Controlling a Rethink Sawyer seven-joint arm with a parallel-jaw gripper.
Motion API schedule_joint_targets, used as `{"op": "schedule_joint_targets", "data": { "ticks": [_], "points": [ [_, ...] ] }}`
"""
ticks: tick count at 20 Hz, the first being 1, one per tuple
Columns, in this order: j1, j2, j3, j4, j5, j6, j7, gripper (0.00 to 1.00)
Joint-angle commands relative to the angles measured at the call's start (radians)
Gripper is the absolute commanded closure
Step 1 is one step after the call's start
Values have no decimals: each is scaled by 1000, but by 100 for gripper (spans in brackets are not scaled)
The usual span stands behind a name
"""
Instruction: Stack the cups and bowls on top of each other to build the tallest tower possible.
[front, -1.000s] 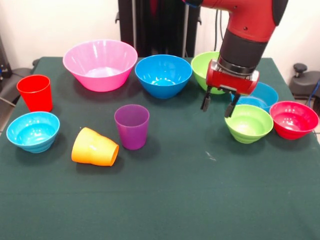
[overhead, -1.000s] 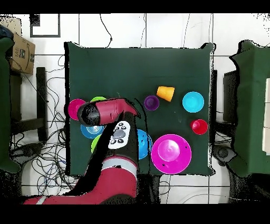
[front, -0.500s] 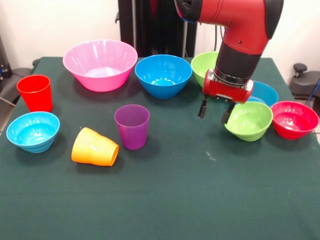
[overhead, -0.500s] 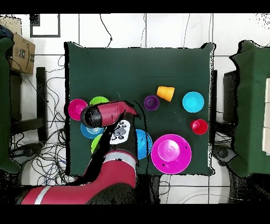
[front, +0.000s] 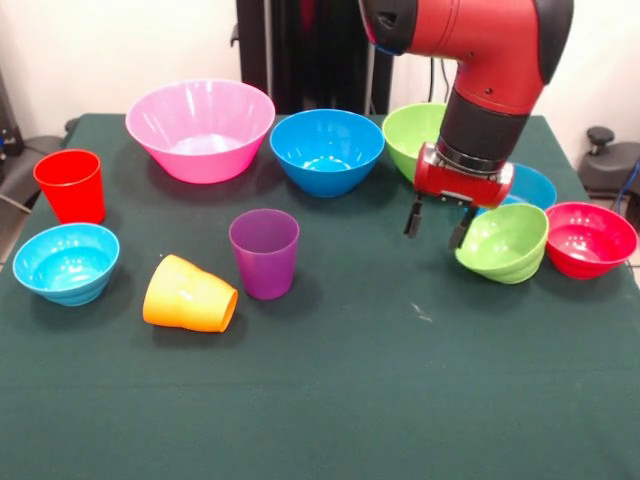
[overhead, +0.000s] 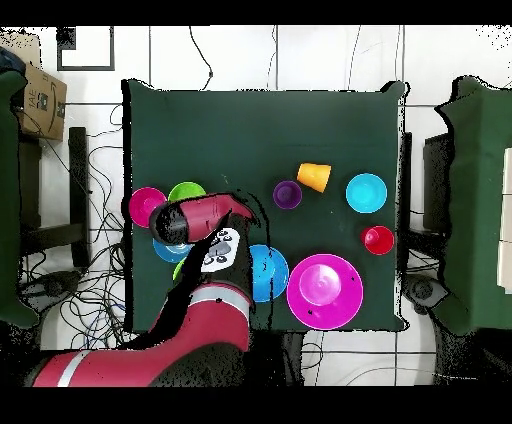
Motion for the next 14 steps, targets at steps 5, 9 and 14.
{"op": "schedule_joint_targets", "data": {
  "ticks": [5, 9, 14],
  "points": [
    [24, -60, 69, -10, 14, 70, 61, 0],
    [30, -82, 71, -8, 23, 98, 61, 0],
    [33, -91, 72, -6, 25, 106, 65, 0]
  ]
}}
